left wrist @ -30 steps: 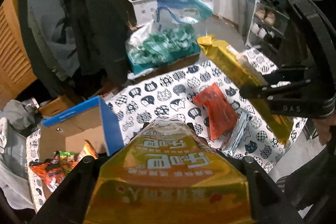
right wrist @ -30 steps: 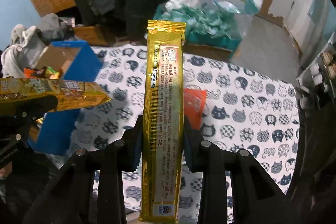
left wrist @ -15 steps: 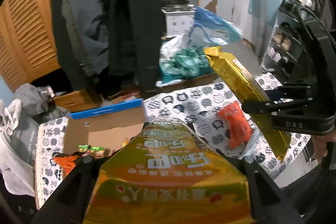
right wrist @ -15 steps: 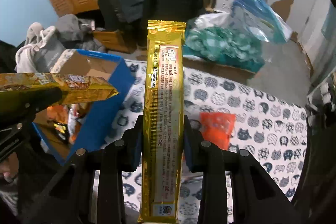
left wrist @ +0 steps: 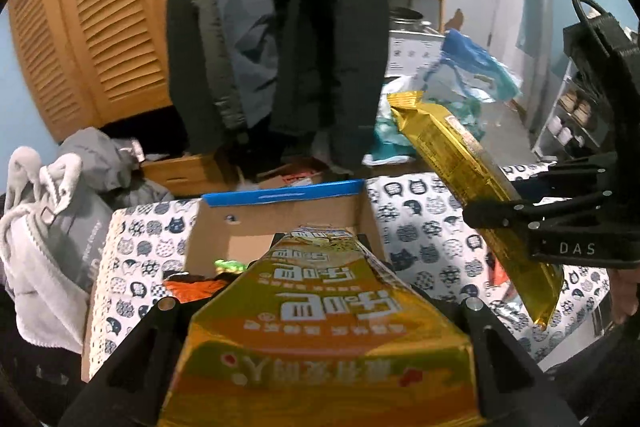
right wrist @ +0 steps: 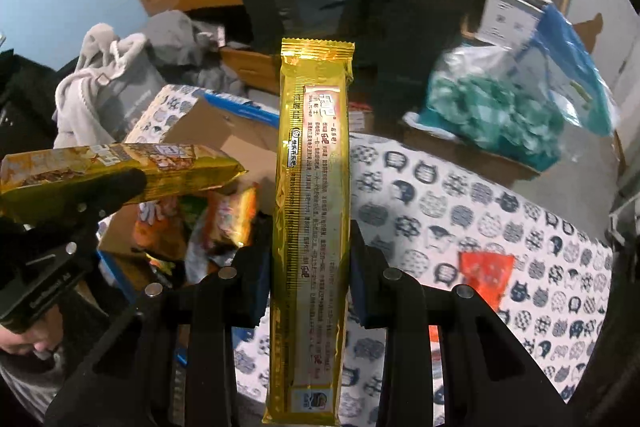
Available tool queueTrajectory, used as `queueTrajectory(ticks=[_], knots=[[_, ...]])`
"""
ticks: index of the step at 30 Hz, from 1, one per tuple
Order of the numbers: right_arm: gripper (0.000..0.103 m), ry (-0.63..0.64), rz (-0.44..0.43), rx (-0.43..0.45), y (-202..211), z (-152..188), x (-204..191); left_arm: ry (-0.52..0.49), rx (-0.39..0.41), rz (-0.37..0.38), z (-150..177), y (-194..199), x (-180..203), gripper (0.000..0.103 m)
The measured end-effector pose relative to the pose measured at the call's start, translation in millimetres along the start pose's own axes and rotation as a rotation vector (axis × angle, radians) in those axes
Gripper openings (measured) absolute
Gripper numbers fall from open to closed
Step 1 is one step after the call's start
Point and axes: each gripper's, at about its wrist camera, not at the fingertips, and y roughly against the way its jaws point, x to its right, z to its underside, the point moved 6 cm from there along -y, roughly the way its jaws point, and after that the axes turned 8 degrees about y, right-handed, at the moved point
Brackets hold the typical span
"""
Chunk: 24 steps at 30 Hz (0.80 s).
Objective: Organize snacks
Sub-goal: 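Carry both gold bars into the cardboard box and release them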
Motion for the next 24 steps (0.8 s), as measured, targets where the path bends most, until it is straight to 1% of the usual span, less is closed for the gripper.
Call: queueTrajectory(ticks=[6, 11, 16, 19, 21, 22, 23, 24], knots=[[0.031, 0.007, -0.038, -0.04, -26.9, -12.1, -26.6, 0.035, -0.012, -0.035, 6.3, -10.8, -29.5, 0.032], [0.031, 0.004, -0.064, -0.081, -48.4, -16.1, -42.9, 0.078, -0.057, -0.035, 16.9, -28.5, -47.8, 0.032], [0.031, 0.007, -0.085, -0.112, -65.5, -17.9, -57.8, 0.086, -0.088, -0.047, 27.6, -40.4, -56.7, 0.033], [0.031, -0.005, -0.095, -0.124, -74.4, -18.9, -64.3, 0.09, -0.119, -0.049, 33.7, -45.3, -60.1, 0.033], [0.031, -0.018, -0.1, -0.135, -80.4, -19.2, -67.3, 0.096, -0.13, -0.043, 36.9, -45.7, -61.0, 0.036], [0.032, -0.023, -0.101, -0.14, -82.9, -19.2, -68.3, 0.097, -0.133, -0.045, 37.5, -45.4, -61.2, 0.042], [0.032, -0.031, -0.099, -0.148, -85.6, -19.0, -69.1, 0.093, -0.131, -0.054, 37.8, -43.2, -61.1, 0.051], [0.034, -0.034, -0.096, -0.149, -86.2, -19.1, -69.2, 0.09, -0.123, -0.062, 37.2, -41.6, -61.7, 0.057]])
